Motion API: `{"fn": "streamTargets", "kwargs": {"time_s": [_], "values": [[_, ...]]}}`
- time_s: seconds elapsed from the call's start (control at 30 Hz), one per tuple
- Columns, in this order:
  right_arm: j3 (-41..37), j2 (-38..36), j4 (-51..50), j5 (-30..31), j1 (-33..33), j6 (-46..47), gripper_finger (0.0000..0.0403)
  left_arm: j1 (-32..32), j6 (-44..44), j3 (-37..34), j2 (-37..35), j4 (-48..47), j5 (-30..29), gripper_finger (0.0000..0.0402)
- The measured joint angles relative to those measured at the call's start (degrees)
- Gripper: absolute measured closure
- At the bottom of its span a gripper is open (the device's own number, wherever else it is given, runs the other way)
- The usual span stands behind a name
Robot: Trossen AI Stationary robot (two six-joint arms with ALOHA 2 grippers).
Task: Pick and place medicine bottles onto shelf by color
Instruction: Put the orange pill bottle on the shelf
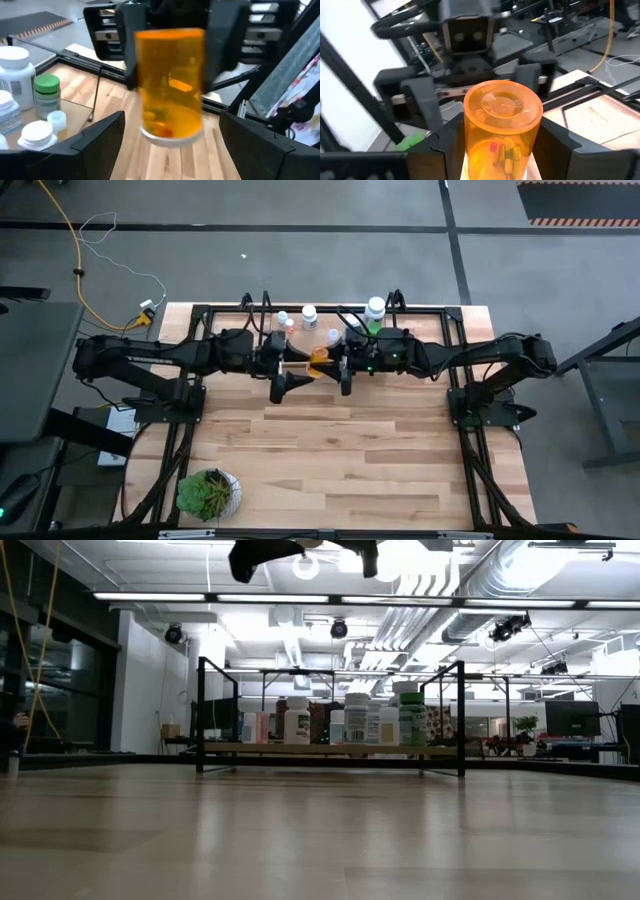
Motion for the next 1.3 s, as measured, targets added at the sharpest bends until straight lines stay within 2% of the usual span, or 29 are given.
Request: {"fn": "streamTargets", "kwargs": {"time_s": [0.23, 0.73, 1.03, 1.3], "values": [[0.00, 0.01, 1.40, -2.24, 0.00, -0.02, 0.0224, 0.59, -3.06, 0.43, 2.14, 3.69, 4.20, 0.0085], [-0.04, 0.04, 4.21, -3.13, 0.04, 0.00, 0.0224, 0.35, -2.33, 0.43, 4.27, 8.45, 4.06, 0.0087], [-0.04, 0.04, 5.53, -3.11, 0.04, 0.00, 0.0224, 0.35, -1.49, 0.43, 4.27, 8.42, 3.89, 0.0107], [-0.04, 0.04, 5.53, -3.94, 0.02, 0.00, 0.0224, 0.35, -1.94, 0.43, 4.27, 8.41, 3.82, 0.0144]]}}
